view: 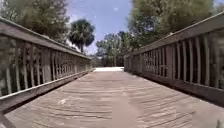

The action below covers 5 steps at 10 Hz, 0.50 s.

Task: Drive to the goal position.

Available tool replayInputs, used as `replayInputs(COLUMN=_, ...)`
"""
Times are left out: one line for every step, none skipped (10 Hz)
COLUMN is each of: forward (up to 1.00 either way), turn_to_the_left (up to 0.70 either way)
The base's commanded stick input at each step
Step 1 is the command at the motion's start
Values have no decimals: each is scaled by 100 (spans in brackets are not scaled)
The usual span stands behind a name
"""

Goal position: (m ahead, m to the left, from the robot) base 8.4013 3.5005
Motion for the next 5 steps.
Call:
replayInputs(forward=50, turn_to_the_left=0)
replayInputs(forward=50, turn_to_the_left=0)
replayInputs(forward=50, turn_to_the_left=0)
replayInputs(forward=50, turn_to_the_left=0)
replayInputs(forward=50, turn_to_the_left=0)
